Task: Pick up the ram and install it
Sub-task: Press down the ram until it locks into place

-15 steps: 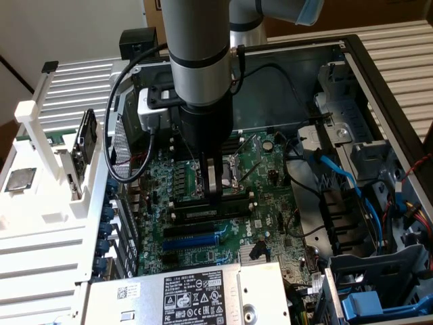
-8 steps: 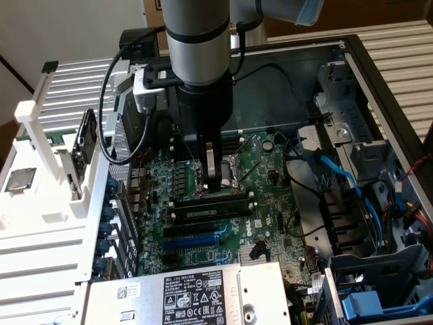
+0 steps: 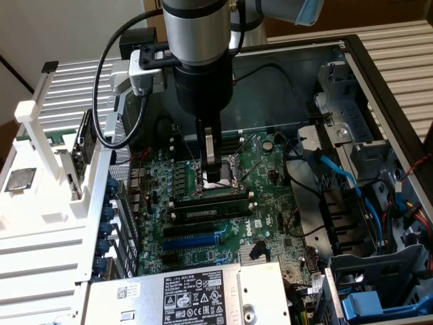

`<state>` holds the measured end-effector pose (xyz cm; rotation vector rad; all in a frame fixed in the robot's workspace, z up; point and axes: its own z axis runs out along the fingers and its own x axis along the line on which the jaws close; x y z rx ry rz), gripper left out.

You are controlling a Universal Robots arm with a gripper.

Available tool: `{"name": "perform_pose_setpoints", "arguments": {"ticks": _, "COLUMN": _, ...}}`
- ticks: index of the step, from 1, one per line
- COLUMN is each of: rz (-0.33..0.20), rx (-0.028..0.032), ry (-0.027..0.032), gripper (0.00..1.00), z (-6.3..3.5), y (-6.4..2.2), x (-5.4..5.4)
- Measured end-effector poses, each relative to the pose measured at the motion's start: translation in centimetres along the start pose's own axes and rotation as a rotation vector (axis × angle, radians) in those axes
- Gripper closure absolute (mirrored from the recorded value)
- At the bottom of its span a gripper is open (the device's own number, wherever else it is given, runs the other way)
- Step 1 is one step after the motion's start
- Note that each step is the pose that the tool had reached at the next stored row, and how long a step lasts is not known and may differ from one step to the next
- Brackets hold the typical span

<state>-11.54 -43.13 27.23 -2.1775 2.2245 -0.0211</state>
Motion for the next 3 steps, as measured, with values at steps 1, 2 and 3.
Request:
{"name": "perform_pose_setpoints", "arguments": {"ticks": 1, "rz": 0.0, "rx": 0.0, "ry": 0.0, "gripper": 0.9, "z": 0.0, "y": 0.0, "x": 0.0}}
{"name": "perform_pose_setpoints", "arguments": {"ticks": 2, "rz": 0.0, "rx": 0.0, "ry": 0.0, "gripper": 0.9, "z": 0.0, "y": 0.0, "x": 0.0}}
{"name": "perform_pose_setpoints", "arguments": {"ticks": 3, "rz": 0.0, "rx": 0.0, "ry": 0.0, "gripper": 0.9, "z": 0.0, "y": 0.0, "x": 0.0}}
